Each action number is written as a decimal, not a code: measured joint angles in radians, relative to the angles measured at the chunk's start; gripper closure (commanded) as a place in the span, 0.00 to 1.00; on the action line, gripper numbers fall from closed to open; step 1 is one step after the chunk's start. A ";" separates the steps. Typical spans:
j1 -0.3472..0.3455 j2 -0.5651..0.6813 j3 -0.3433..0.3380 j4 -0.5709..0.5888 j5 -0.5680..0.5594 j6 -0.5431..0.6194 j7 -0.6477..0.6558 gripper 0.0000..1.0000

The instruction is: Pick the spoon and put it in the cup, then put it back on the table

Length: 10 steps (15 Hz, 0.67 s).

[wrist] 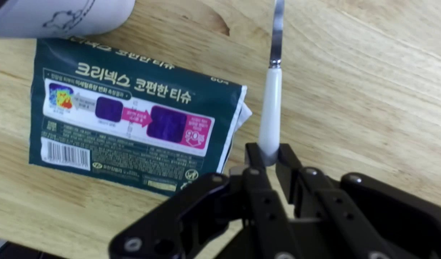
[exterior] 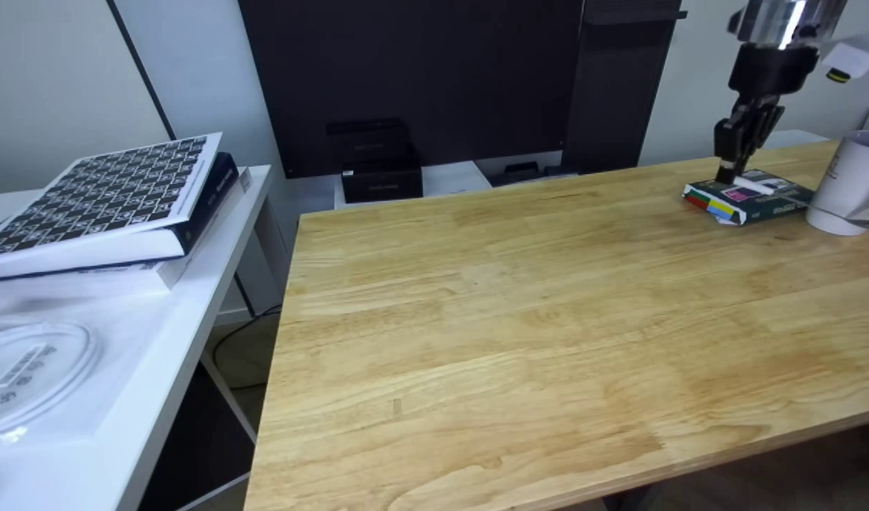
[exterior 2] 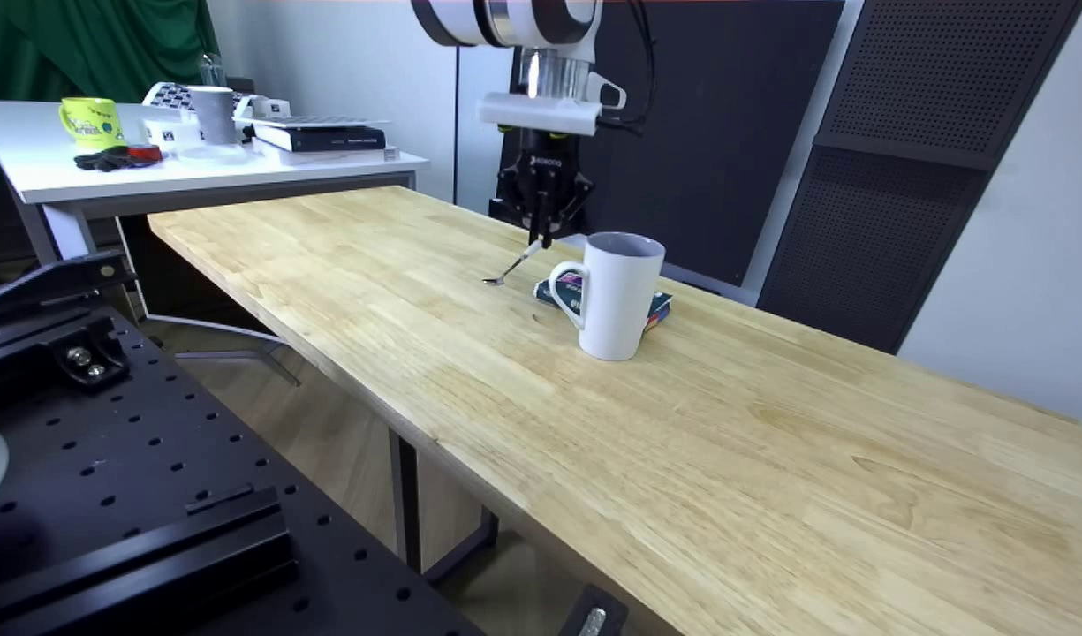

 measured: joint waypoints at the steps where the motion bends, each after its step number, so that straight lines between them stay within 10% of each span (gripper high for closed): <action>1: 0.004 -0.013 -0.005 0.009 -0.009 -0.005 0.002 0.96; 10: 0.023 -0.196 -0.081 0.026 -0.104 -0.001 0.009 0.96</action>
